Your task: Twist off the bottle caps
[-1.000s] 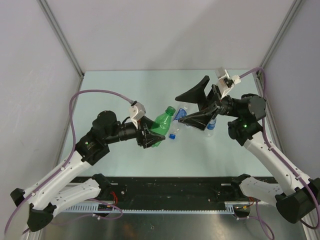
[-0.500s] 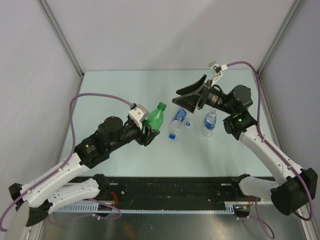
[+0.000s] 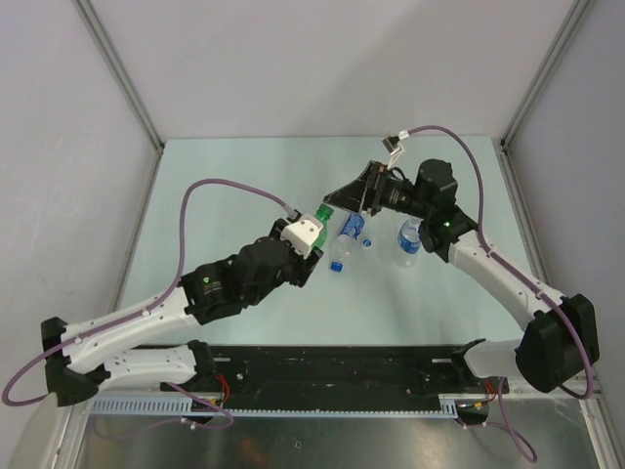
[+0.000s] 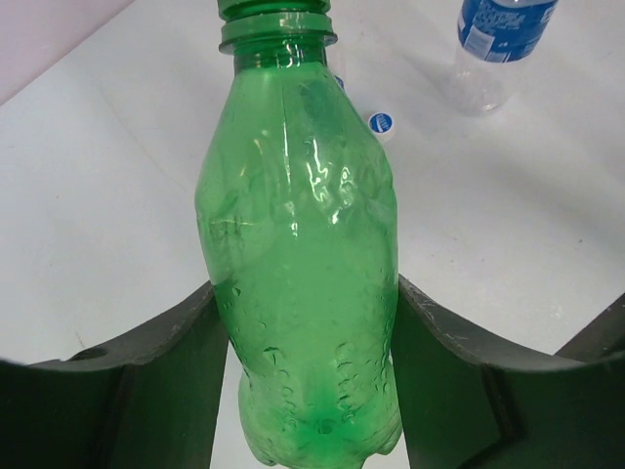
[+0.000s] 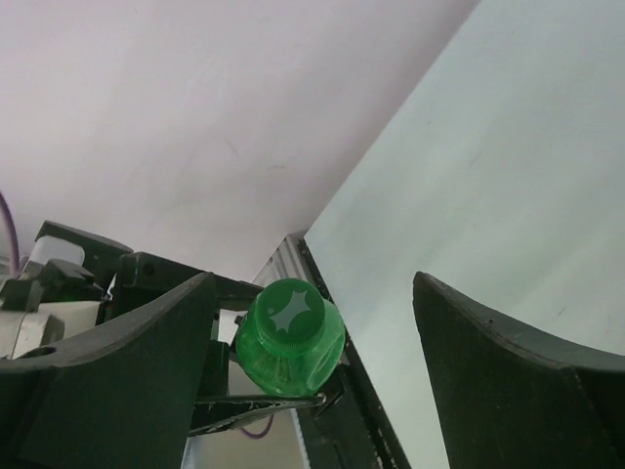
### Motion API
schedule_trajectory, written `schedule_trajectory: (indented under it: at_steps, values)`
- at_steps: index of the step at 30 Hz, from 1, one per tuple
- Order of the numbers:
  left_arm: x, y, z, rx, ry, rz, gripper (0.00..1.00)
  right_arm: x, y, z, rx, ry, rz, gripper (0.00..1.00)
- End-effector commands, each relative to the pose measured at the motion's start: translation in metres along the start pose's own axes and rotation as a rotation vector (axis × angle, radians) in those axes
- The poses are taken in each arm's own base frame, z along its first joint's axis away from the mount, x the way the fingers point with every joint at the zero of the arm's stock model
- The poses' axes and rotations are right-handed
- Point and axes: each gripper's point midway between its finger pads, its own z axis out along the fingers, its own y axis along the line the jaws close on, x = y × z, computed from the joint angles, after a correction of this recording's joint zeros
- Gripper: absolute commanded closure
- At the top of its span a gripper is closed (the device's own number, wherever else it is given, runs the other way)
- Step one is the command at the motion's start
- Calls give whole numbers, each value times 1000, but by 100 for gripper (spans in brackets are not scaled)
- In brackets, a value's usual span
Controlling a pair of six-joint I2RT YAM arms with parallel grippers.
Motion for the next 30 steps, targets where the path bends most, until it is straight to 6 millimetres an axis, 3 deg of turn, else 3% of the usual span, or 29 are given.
schedule_trajectory:
  at_steps: [1, 9, 19, 25, 30]
  values:
    - [-21, 12, -3, -86, -34, 20, 100, 0, 12, 7, -28, 19, 21, 18]
    - [-20, 9, -2, -80, -26, 29, 100, 19, 3, 16, -14, 79, 61, 35]
    - [-14, 5, 0, -64, -10, 25, 100, 19, 5, 18, -5, 66, 64, 66]
    - [-14, 4, 0, -60, -12, 22, 100, 17, 9, 16, -13, 57, 44, 96]
    - [-17, -3, -4, -6, -33, -2, 100, 13, 19, 11, -42, 43, -14, 100]
